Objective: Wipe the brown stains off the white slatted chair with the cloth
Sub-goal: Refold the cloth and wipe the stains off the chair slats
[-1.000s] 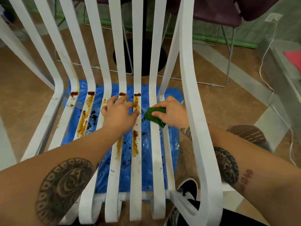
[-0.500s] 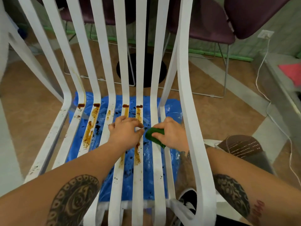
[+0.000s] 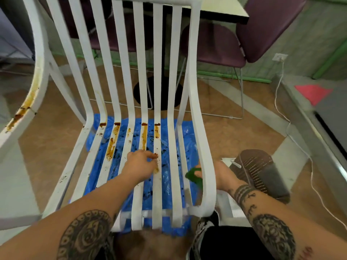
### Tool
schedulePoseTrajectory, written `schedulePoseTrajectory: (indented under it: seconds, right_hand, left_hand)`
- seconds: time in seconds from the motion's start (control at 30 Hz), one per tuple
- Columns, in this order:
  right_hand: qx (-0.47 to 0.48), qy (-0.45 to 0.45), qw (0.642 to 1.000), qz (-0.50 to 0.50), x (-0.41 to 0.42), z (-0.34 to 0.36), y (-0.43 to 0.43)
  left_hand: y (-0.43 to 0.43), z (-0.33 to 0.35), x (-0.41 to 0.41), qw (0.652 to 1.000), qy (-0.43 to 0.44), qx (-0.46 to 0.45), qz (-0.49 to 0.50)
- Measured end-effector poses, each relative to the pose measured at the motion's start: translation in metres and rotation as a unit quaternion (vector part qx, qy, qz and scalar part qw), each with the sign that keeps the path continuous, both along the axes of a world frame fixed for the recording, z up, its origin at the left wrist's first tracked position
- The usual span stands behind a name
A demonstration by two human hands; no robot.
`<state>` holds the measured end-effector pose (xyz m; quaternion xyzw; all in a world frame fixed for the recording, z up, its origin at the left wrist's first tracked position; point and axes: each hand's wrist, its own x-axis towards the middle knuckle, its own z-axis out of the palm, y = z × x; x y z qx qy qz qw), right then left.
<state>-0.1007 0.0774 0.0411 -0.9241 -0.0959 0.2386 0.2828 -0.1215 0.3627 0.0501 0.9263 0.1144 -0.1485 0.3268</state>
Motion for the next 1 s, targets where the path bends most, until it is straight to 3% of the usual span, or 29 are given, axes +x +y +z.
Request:
schedulePoseTrajectory:
  seconds: [0.1, 0.23, 0.3, 0.43, 0.53, 0.6, 0.67, 0.8, 0.93, 1.0]
  right_hand:
    - [0.129, -0.053, 0.974, -0.177, 0.005, 0.035, -0.008]
    - [0.216, -0.121, 0.929, -0.275, 0.019, 0.099, 0.002]
    - [0.208, -0.173, 0.911, -0.31, 0.027, 0.13, 0.012]
    - [0.207, -0.226, 0.905, -0.294, 0.019, 0.184, 0.043]
    - [0.254, -0.203, 0.913, -0.246, 0.003, 0.197, 0.078]
    - [0.287, -0.141, 0.922, -0.22, -0.01, 0.197, 0.096]
    - [0.293, -0.127, 0.925, -0.207, -0.018, 0.19, 0.099]
    - [0.255, -0.179, 0.909, -0.275, -0.019, 0.164, 0.074]
    - [0.152, -0.184, 0.937, -0.254, -0.008, 0.123, 0.056]
    - [0.154, -0.157, 0.945, -0.242, -0.003, 0.11, 0.058]
  left_hand:
    - [-0.006, 0.029, -0.001, 0.998, -0.018, -0.053, 0.017]
    - [-0.022, 0.083, -0.003, 0.99, -0.076, -0.114, 0.026]
    - [-0.032, 0.107, -0.002, 0.981, -0.095, -0.168, 0.036]
    - [-0.053, 0.152, 0.0, 0.954, -0.1, -0.277, 0.055]
    - [-0.065, 0.176, -0.002, 0.879, -0.016, -0.462, 0.116]
    - [-0.063, 0.18, -0.006, 0.849, -0.006, -0.505, 0.157]
    - [-0.052, 0.174, -0.009, 0.856, -0.013, -0.48, 0.193]
    - [-0.024, 0.129, -0.018, 0.894, -0.02, -0.399, 0.203]
    - [-0.023, 0.077, -0.024, 0.987, -0.021, -0.134, 0.091]
    - [-0.036, 0.053, -0.027, 0.999, 0.011, -0.029, 0.009]
